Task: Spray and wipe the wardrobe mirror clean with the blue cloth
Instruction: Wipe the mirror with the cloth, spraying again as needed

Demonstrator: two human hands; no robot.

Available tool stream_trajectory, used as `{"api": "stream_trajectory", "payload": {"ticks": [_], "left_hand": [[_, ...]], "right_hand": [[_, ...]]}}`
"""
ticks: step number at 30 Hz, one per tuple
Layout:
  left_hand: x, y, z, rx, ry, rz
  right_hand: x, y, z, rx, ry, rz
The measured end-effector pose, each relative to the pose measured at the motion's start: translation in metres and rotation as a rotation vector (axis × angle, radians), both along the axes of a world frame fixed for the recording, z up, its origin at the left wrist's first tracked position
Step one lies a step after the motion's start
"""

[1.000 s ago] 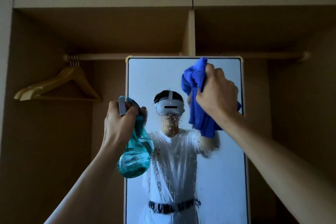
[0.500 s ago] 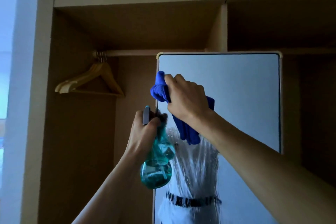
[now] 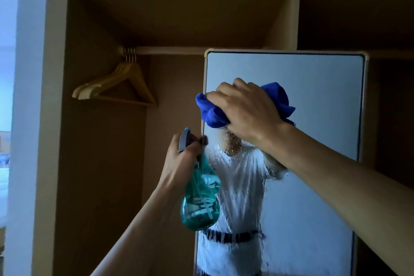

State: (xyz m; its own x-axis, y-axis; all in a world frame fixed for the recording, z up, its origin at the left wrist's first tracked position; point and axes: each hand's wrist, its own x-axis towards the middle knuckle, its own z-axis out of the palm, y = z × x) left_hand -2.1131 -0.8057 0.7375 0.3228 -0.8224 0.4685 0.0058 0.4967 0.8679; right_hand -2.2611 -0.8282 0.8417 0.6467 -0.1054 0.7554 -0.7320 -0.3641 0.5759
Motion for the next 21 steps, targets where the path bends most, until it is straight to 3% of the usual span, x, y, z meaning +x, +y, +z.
{"api": "stream_trajectory", "payload": {"ticks": [12,21], "left_hand": [[0.009,-0.011,-0.02,-0.047,0.091,-0.116],[0.008,-0.005,-0.024,0.005,0.013,-0.079]], "right_hand": [[0.002,0.001,-0.089,0.108,0.039,-0.022],[0.001,0.0,-0.071,0.066,-0.015,-0.031]]}}
